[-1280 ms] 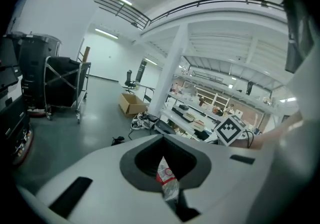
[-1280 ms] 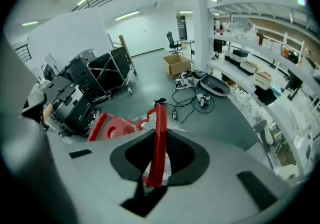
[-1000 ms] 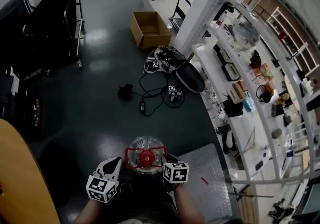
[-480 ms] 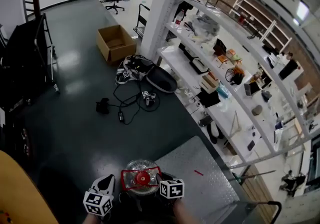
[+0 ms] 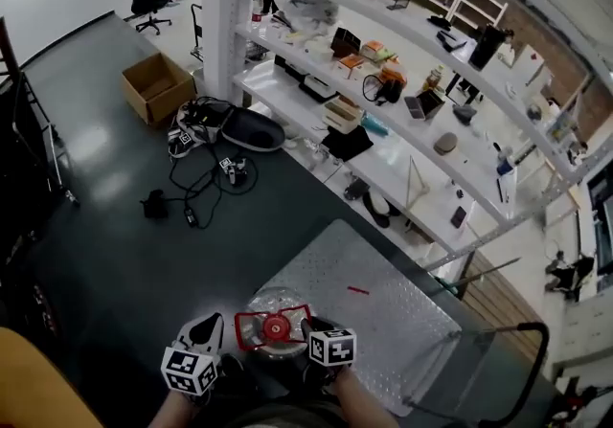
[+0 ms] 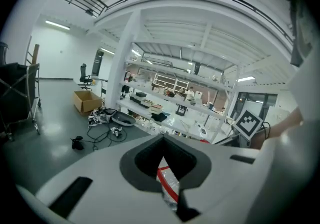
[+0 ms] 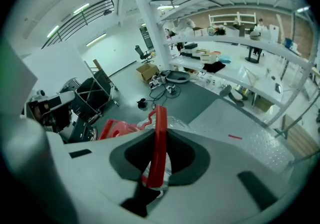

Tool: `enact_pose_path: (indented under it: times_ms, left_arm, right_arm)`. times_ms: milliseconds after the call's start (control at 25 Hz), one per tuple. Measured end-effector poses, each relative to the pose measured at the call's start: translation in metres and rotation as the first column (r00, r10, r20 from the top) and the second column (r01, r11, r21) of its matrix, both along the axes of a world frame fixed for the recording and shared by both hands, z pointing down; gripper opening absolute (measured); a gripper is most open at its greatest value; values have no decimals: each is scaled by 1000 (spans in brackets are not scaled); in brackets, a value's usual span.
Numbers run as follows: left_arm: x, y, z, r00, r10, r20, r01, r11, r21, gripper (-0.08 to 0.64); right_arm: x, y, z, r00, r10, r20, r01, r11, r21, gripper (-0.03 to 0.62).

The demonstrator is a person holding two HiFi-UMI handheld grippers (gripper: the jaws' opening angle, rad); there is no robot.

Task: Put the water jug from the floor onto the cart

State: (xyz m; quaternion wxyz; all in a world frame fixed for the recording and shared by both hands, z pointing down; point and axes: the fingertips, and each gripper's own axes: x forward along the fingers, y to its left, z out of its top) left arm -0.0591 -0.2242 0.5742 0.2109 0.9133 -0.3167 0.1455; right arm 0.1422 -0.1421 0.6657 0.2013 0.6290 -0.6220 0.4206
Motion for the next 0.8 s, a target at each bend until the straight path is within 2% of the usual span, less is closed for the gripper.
enact_pose_path:
  times_ms: [160,440,600,800]
  left_arm:
    - [63,28,-5,999,31,-13,-31,1000,6,5]
    - [180,86,-4,980,195,29,-195,981,11,5]
    - [233,108,-4,963,263,62,-265,964,30,5]
    - [285,134,-7,951,292,106,-299,952,67,5]
  right_arm:
    - [56,30,-2,998,56,-8,-56,998,9,48]
    - [159,90,1,981,193,13,-193,981,25,51]
    - [210,124,7,963,265,45,-267,963,29,51]
    - [264,165,12,950,301,82,-304,952,28,54]
